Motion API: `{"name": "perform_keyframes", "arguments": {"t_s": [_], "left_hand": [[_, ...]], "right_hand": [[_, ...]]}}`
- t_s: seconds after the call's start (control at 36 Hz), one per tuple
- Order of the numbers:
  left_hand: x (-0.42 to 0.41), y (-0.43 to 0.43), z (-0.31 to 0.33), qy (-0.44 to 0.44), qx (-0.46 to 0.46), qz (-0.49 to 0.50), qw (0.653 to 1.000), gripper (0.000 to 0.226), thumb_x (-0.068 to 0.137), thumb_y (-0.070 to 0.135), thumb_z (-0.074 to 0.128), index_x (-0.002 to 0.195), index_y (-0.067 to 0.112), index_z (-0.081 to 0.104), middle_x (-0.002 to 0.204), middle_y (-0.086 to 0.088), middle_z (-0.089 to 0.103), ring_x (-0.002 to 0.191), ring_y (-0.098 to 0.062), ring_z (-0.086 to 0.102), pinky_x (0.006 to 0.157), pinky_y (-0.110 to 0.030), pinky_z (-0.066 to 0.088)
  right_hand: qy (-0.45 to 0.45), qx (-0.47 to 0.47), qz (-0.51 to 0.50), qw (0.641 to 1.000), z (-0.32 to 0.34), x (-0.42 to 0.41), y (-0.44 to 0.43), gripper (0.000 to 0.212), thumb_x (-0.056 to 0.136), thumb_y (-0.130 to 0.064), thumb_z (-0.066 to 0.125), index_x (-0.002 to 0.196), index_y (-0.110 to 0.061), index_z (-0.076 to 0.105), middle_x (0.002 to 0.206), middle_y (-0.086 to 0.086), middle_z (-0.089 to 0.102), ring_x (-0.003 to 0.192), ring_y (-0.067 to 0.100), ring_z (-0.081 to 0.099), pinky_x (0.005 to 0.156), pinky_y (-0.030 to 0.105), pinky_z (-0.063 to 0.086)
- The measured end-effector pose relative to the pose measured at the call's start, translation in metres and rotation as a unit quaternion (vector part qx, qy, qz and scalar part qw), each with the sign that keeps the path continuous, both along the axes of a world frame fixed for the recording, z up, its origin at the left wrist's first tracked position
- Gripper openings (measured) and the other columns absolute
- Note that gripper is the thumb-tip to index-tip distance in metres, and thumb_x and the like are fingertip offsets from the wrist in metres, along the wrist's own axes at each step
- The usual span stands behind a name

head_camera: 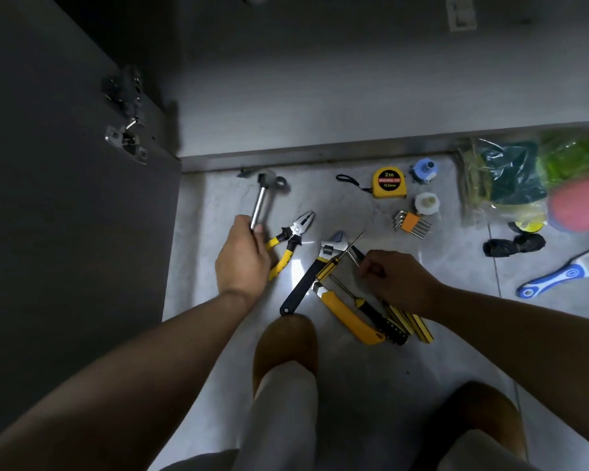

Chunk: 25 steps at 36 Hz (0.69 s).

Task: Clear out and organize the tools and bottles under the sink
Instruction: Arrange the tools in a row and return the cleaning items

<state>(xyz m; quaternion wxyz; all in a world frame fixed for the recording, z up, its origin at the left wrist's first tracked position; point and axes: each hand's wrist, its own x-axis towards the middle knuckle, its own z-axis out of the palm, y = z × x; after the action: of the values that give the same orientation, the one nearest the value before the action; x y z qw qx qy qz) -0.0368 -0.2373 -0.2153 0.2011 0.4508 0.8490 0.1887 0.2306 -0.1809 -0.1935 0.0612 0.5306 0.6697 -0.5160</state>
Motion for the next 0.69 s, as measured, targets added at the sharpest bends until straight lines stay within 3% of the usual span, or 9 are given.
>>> {"name": "perform_keyframes", "arguments": {"t_s": [0.14,0.22,0.33,0.42,0.5,0.61,0.69], "left_hand": [[-0.035,-0.001,-0.017,-0.022,-0.01,0.072,0.997,0.023,0.107,0.031,0.04,0.097,0.013,0.051,0.093,-0.008,0.058,0.084,-0.033,0.056,0.069,-0.041,0.045],[-0.048,-0.002,-0.024,-0.036,-0.013,0.08,0.996,0.027,0.107,0.028,0.042,0.109,0.005,0.057,0.109,-0.017,0.055,0.096,-0.036,0.055,0.079,-0.038,0.042],[-0.057,0.0,-0.03,-0.062,-0.027,0.08,0.994,0.026,0.107,0.03,0.042,0.115,0.009,0.057,0.111,-0.017,0.056,0.098,-0.036,0.056,0.082,-0.04,0.044],[-0.055,0.002,-0.029,-0.072,-0.025,0.084,0.994,0.021,0.104,0.029,0.05,0.121,0.017,0.053,0.114,-0.011,0.059,0.098,-0.028,0.059,0.087,-0.041,0.05],[-0.046,-0.002,-0.028,-0.023,-0.026,0.051,0.998,0.039,0.101,0.02,0.055,0.139,0.018,0.046,0.125,-0.008,0.05,0.105,-0.022,0.054,0.087,-0.032,0.046],[-0.04,-0.018,-0.025,0.093,-0.076,-0.015,0.993,0.063,0.096,0.019,0.053,0.154,0.021,0.03,0.124,-0.01,0.044,0.112,-0.028,0.047,0.08,-0.043,0.052],[-0.041,-0.023,-0.021,0.127,-0.128,-0.037,0.983,0.073,0.097,0.017,0.054,0.16,0.025,0.018,0.122,-0.009,0.044,0.105,-0.029,0.05,0.068,-0.044,0.052]], "right_hand": [[-0.011,-0.005,0.007,1.0,-0.003,-0.004,-0.002,0.009,0.096,-0.017,0.06,0.102,-0.02,0.066,0.097,0.0,0.068,0.091,0.016,0.065,0.082,0.037,0.057],[-0.007,-0.007,0.014,1.0,-0.005,-0.006,-0.005,0.007,0.096,-0.019,0.06,0.098,-0.021,0.066,0.094,-0.001,0.07,0.089,0.015,0.067,0.082,0.04,0.059],[0.001,0.009,0.037,0.999,-0.007,-0.009,-0.01,0.008,0.097,-0.02,0.059,0.093,-0.022,0.066,0.09,-0.006,0.07,0.086,0.009,0.066,0.081,0.04,0.058],[0.002,0.009,0.046,0.999,-0.009,-0.011,-0.012,0.01,0.098,-0.021,0.058,0.094,-0.021,0.067,0.091,-0.007,0.07,0.087,0.008,0.066,0.083,0.039,0.057],[-0.003,0.009,0.05,0.999,-0.009,-0.012,-0.012,0.01,0.098,-0.02,0.057,0.095,-0.022,0.066,0.094,-0.007,0.07,0.09,0.008,0.065,0.084,0.037,0.057],[-0.006,0.014,0.057,0.998,-0.008,-0.014,-0.012,0.01,0.099,-0.02,0.056,0.096,-0.021,0.066,0.096,-0.005,0.069,0.09,0.009,0.065,0.085,0.038,0.057],[-0.001,0.015,0.055,0.998,-0.006,-0.015,-0.012,0.011,0.099,-0.022,0.056,0.095,-0.02,0.066,0.095,-0.004,0.069,0.088,0.01,0.066,0.083,0.037,0.057]]}}
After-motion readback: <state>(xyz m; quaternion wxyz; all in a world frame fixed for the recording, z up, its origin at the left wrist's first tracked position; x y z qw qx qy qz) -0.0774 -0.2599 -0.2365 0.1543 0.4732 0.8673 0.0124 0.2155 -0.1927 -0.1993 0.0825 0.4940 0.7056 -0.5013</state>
